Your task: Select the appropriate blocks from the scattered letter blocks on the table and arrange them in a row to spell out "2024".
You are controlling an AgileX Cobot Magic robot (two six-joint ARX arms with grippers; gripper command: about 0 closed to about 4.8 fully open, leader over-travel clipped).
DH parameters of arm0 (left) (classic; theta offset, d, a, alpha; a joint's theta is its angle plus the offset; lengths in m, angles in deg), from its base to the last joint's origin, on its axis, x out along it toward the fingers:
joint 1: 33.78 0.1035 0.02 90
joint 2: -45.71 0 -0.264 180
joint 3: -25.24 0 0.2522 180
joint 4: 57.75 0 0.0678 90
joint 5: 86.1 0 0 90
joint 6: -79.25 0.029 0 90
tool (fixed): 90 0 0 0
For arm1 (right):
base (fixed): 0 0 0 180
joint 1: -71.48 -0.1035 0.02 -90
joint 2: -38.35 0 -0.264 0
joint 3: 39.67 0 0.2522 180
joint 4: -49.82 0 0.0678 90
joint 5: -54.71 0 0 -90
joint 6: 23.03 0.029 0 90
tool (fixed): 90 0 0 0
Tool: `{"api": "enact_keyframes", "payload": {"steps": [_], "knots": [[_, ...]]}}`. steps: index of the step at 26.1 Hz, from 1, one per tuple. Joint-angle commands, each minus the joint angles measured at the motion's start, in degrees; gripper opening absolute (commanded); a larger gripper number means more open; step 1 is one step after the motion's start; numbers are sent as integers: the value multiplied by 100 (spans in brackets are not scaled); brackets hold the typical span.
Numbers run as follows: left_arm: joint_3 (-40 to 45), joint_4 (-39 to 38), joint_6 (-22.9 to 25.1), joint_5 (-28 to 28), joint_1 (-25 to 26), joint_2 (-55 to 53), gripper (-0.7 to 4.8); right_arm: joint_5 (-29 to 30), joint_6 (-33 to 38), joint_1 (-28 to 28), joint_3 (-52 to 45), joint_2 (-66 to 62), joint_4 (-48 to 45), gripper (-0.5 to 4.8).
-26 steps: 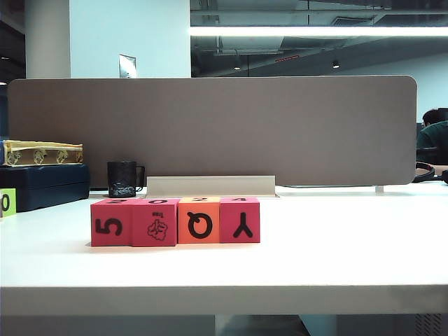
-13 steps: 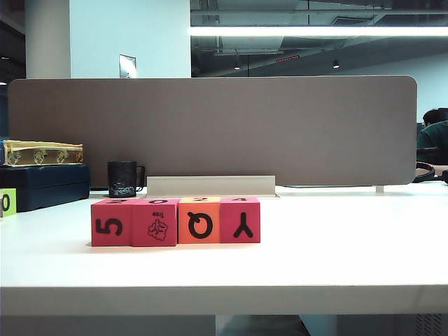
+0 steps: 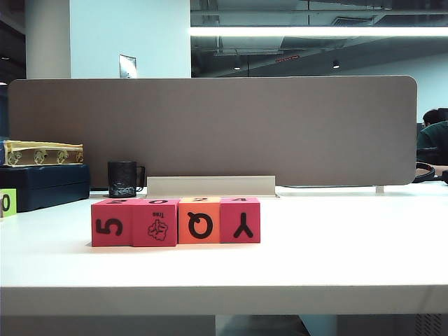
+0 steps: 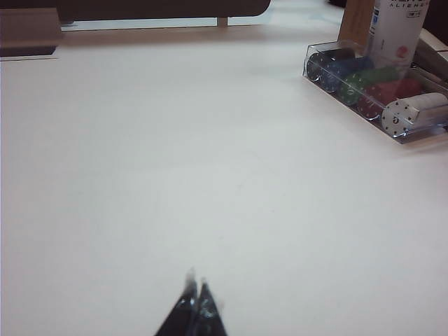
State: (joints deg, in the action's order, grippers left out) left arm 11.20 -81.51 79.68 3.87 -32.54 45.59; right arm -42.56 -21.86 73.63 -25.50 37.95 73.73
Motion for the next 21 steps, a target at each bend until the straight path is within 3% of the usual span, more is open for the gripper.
{"api": "enact_keyframes", "payload": {"steps": [1, 5, 12, 21], "knots": [[-7, -66, 0, 7, 0, -4, -5, 278, -9, -13, -31, 52, 22, -1], [-7, -66, 0, 7, 0, -4, -5, 638, 20, -55, -33, 52, 57, -1], [-7, -66, 0, 7, 0, -4, -5, 621, 492, -190, -33, 52, 59, -1], [-7, -66, 0, 7, 0, -4, -5, 664, 487, -251, -33, 50, 52, -1]]}}
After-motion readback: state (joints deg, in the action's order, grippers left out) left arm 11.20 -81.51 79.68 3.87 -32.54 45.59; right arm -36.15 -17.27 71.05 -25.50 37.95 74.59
